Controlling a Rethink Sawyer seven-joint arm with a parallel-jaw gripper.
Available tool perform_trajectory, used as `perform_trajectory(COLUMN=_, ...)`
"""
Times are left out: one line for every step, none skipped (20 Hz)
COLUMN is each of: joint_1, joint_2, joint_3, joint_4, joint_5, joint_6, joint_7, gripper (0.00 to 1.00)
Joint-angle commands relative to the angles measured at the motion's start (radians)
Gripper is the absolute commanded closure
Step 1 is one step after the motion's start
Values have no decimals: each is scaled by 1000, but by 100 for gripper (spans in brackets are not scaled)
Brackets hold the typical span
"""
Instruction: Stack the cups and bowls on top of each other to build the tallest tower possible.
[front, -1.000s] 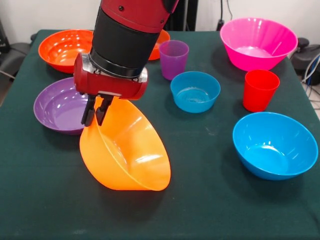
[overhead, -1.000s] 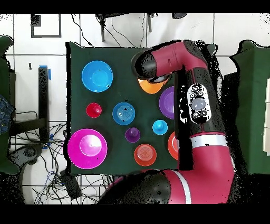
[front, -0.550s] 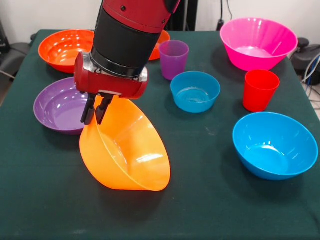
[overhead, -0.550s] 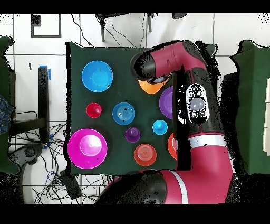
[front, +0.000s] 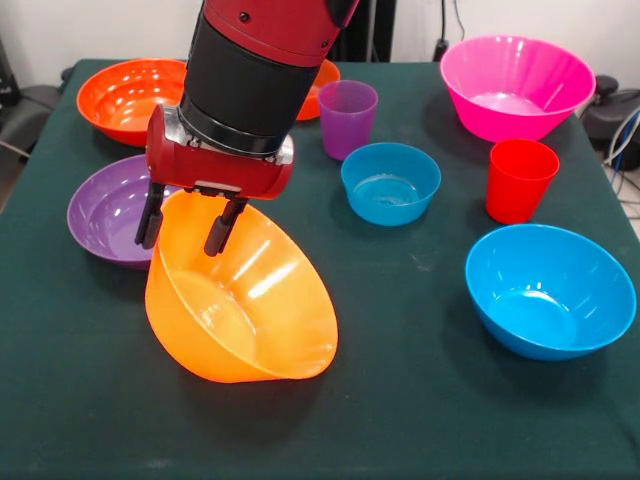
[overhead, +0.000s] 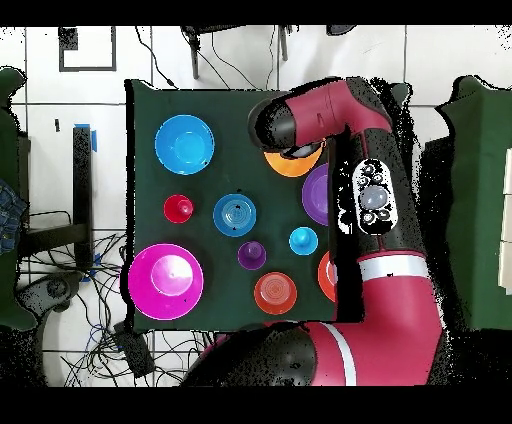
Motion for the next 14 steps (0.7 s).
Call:
perform_trajectory(joint_1=28, joint_2=56, joint_3=-7, joint_4=23, joint_5=-26, joint_6=-49, joint_7=-112, gripper=0)
perform_trajectory(joint_1=27, joint_2=54, joint_3=-6, joint_4=24, joint_5=-25, joint_6=-50, joint_7=-112, gripper=0)
perform_trajectory(joint_1=27, joint_2=53, joint_3=-6, joint_4=26, joint_5=-23, joint_6=-52, joint_7=-106, gripper=0)
perform_trajectory(joint_1=26, joint_2=50, joint_3=-8, joint_4=32, joint_5=-24, joint_6=-56, joint_7=-105, gripper=0)
perform_trajectory(joint_1=26, joint_2=49, joint_3=-9, joint_4=35, joint_5=-24, joint_6=-56, joint_7=-103, gripper=0)
perform_trajectory(joint_1=25, joint_2=50, joint_3=-9, joint_4=34, joint_5=-24, joint_6=-55, joint_7=-105, gripper=0)
perform_trajectory(joint_1=25, joint_2=49, joint_3=-10, joint_4=37, joint_5=-24, joint_6=-56, joint_7=-104, gripper=0)
perform_trajectory(joint_1=24, joint_2=51, joint_3=-8, joint_4=32, joint_5=-23, joint_6=-52, joint_7=-108, gripper=0)
perform_trajectory(joint_1=25, joint_2=51, joint_3=-9, joint_4=32, joint_5=-24, joint_6=-52, joint_7=-109, gripper=0)
perform_trajectory(joint_1=25, joint_2=55, joint_3=-8, joint_4=27, joint_5=-25, joint_6=-50, joint_7=-110, gripper=0)
perform_trajectory(joint_1=25, joint_2=56, joint_3=-8, joint_4=27, joint_5=-25, joint_6=-50, joint_7=-110, gripper=0)
perform_trajectory(joint_1=25, joint_2=57, joint_3=-7, joint_4=23, joint_5=-25, joint_6=-48, joint_7=-113, gripper=0)
perform_trajectory(joint_1=25, joint_2=58, joint_3=-6, joint_4=19, joint_5=-25, joint_6=-45, joint_7=-116, gripper=0)
perform_trajectory(joint_1=25, joint_2=60, joint_3=-5, joint_4=16, joint_5=-26, joint_6=-42, joint_7=-119, gripper=0)
